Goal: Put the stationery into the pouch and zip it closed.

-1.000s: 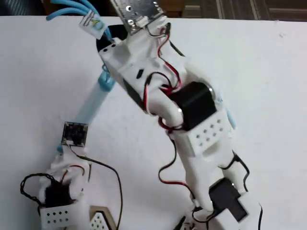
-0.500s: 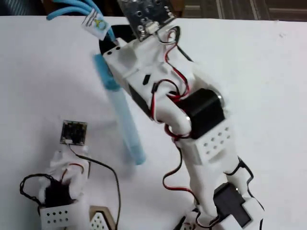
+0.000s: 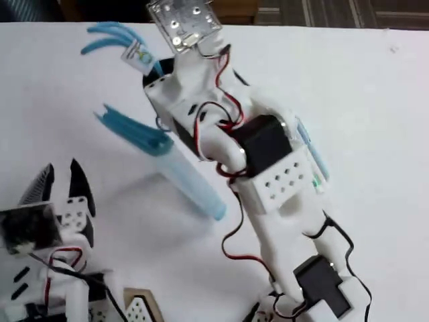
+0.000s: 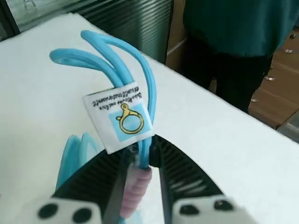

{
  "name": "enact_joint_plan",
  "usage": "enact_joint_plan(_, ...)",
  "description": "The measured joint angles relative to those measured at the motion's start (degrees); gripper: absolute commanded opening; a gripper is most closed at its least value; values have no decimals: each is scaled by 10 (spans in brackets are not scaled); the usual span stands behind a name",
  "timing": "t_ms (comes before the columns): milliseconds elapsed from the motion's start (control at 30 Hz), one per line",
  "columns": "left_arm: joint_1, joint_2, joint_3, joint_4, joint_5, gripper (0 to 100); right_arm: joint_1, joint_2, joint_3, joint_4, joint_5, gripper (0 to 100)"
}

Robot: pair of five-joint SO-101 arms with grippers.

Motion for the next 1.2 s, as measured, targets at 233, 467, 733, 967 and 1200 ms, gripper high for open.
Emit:
enact_joint_plan(233,7,210,-123,46,189,192,18,0,61,-40,0,17)
enact_joint_plan(467,107,385,-342,185,336,292,40,0,92,-62,0,17)
enact_joint_plan(733,222,537,-532,255,413,352,43,0,92,-62,0,17)
enact_joint_plan(967,234,700,-571,255,441,354,52,-46,93,-62,-25,17)
enact_joint_plan(1200,233,849,-578,240,443,353,55,-62,93,-62,-25,17)
